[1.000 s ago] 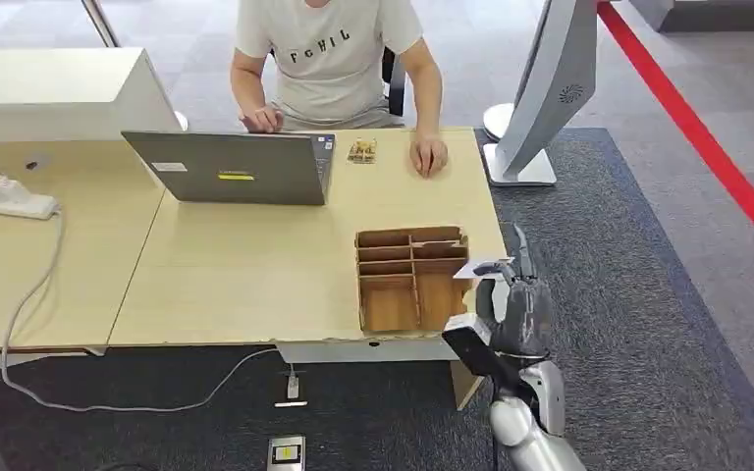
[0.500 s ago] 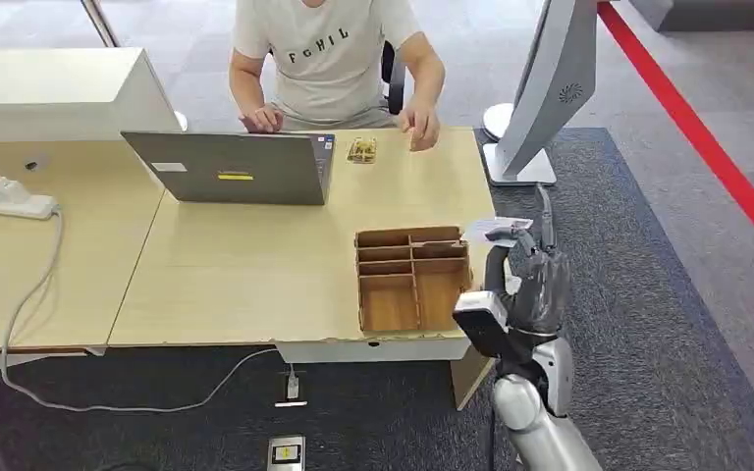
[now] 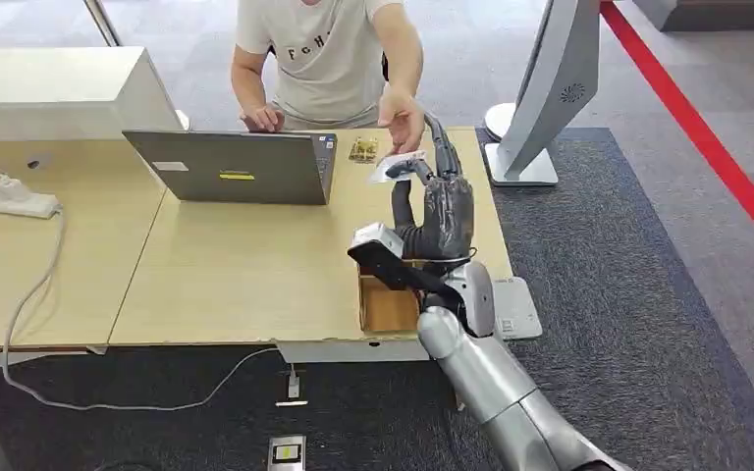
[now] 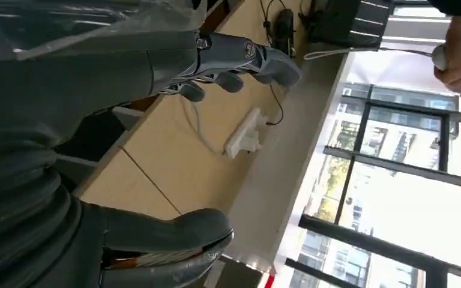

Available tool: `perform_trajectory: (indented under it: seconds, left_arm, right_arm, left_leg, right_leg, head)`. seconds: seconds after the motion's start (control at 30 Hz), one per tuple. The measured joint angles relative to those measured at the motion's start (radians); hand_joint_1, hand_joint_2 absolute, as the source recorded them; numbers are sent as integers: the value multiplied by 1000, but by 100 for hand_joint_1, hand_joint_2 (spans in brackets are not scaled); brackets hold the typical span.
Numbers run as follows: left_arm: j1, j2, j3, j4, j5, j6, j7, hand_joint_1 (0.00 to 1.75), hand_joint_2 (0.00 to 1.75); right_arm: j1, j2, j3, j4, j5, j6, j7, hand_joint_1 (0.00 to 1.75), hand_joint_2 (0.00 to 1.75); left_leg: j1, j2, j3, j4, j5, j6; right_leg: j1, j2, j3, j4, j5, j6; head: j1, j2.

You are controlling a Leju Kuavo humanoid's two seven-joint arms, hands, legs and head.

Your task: Pass the card to the sensor for recognition and then transmit it.

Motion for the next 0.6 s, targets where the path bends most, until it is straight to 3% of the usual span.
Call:
perform_trajectory:
  seconds: [0.3,0.6]
  left_arm:
    - [4,-13,-31,26,-53,43,0,0,175]
    - [8,-25,-68,58,-83,43,0,0,175]
  right_arm:
    - [-76,93,43,211,32,-4,-13,175,175]
    - [-136,152,48,378,148,-5,40,175,175]
  left_leg:
    - [0,1,0,0,0,0]
    - [0,1,0,0,0,0]
  right_leg:
    - [0,0,-1,-1,0,0]
    - [0,0,-1,-1,0,0]
  head:
    - [0,0]
    - [0,0]
